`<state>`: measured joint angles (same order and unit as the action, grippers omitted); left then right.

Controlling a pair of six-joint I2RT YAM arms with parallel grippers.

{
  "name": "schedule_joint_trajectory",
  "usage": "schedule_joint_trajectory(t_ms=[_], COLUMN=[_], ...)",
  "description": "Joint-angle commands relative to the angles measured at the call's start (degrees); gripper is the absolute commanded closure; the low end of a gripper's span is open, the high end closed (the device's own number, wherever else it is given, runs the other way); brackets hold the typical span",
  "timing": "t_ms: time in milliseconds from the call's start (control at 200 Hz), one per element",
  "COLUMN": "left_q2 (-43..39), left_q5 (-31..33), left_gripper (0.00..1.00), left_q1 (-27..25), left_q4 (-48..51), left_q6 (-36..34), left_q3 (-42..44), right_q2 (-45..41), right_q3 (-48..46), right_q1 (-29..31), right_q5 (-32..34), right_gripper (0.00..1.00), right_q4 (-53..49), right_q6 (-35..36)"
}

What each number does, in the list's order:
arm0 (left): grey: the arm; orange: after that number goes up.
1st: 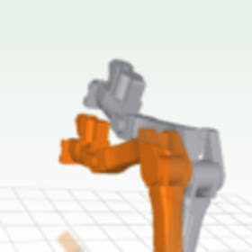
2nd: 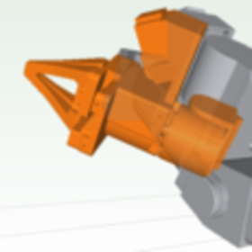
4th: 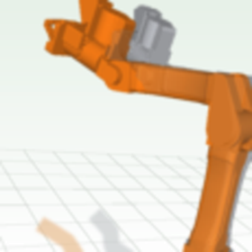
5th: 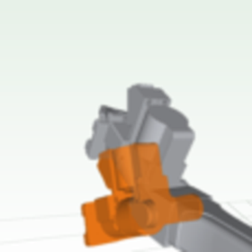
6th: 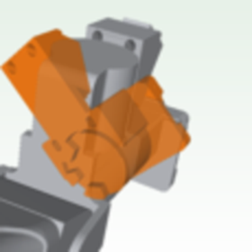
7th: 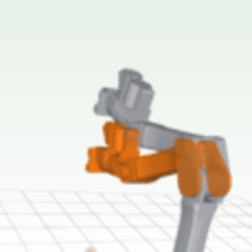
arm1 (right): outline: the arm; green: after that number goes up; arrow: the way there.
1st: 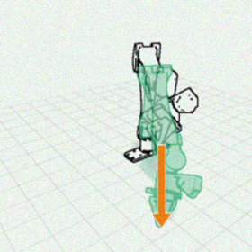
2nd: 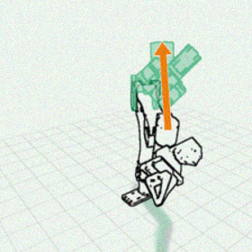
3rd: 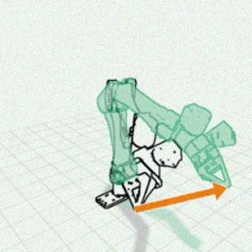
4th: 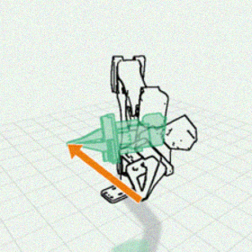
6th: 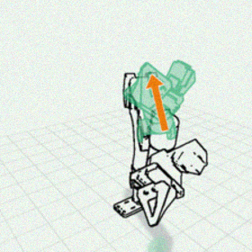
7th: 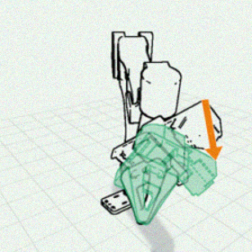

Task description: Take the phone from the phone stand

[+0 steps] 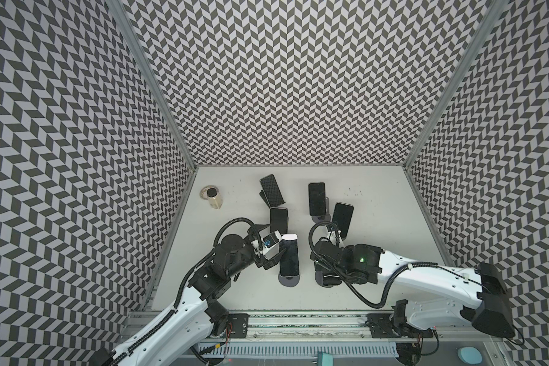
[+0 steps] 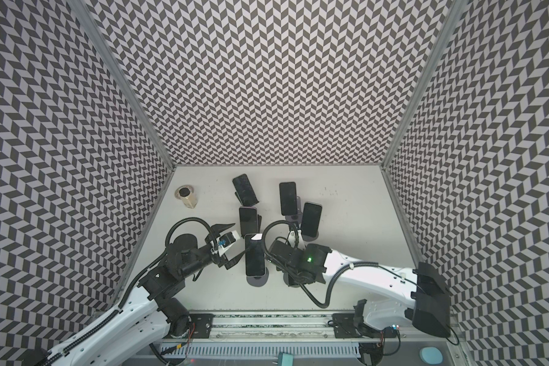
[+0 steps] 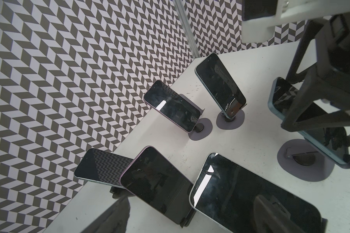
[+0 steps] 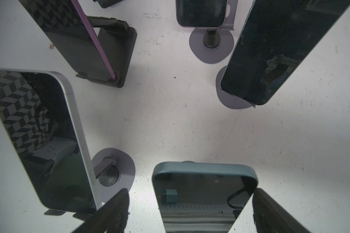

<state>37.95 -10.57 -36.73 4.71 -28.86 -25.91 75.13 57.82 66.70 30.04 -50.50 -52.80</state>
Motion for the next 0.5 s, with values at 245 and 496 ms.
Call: schedule_joint_trajectory(t_ms=[245, 496], left_q2=[-2.8, -3.9], left_q5=[1.0, 1.3], left_gripper=[0.04, 0.04], left_q1=[-0.2, -0.2], left_q4=[2.1, 3.5], left_q6=[-0.1, -0.1], left_q3=[1.0, 0.6], right_q2=[1.6, 2.1], right_q3=[-2.3, -3.4], right_q1=[-0.1, -1.1], right_q5=[1.1, 1.2], right_gripper=[0.07, 0.09], right_q4=[3.4, 5.4], right_q6=[-1.2, -0.1])
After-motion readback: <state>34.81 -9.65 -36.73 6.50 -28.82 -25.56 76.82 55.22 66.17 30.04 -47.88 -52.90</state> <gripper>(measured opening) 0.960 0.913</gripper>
